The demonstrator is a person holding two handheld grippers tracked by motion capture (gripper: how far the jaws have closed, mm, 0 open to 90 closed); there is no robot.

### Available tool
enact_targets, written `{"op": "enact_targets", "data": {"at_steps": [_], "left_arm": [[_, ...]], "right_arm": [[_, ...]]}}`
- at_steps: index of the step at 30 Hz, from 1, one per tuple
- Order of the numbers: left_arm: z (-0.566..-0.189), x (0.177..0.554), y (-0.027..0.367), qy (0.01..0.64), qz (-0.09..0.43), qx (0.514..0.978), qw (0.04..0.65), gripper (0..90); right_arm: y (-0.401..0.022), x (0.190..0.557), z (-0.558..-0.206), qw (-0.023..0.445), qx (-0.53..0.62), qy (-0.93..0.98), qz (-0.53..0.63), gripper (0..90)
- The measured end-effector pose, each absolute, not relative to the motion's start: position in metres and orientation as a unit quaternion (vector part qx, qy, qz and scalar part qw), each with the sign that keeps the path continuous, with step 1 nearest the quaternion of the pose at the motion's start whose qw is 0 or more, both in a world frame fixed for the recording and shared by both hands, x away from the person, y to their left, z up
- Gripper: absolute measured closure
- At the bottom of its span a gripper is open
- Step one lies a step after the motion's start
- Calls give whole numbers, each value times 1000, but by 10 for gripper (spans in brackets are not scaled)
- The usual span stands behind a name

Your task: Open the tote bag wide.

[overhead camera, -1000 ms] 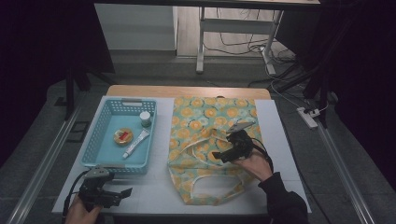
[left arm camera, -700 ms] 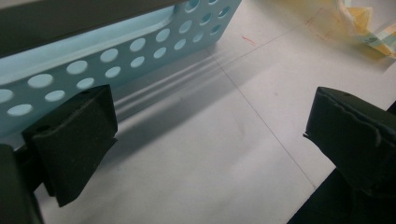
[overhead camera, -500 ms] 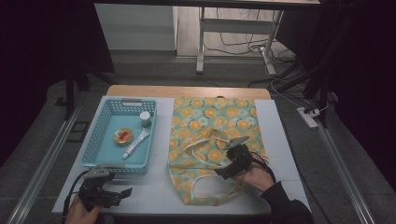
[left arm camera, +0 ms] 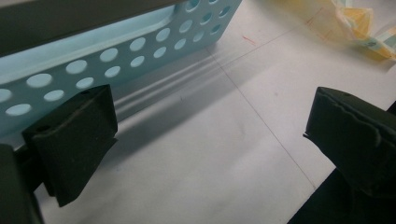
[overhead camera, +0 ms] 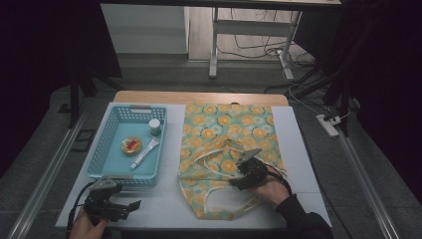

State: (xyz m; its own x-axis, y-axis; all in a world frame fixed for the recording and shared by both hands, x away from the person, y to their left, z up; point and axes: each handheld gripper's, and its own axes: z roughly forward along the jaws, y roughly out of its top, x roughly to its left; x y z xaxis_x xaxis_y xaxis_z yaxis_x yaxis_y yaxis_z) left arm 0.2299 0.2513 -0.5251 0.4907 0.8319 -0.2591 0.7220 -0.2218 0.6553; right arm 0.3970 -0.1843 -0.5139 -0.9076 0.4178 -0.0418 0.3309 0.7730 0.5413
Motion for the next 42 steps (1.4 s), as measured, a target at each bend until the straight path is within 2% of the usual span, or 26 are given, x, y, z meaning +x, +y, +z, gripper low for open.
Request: {"op": "enact_targets", "data": {"at_steps": [4,6,10,29,42], "left_arm": [[-525,230,251,499,74,778,374,26],[-525,230,251,499,74,778,374,27],[-525,230,251,499,73,778,374,27],[-525,230,252,500,72,777,376,27],[-525,230,252,502,71,775,377,27]], "right_arm": [[-182,393,-512,67,187,942,271,628],[-181,393,-511,69,184,942,272,764],[-181,395,-511,61,181,943,274,895],[-176,403,-485,39,183,920,343,900],[-162,411,-464,44,179,908,376,900]]}}
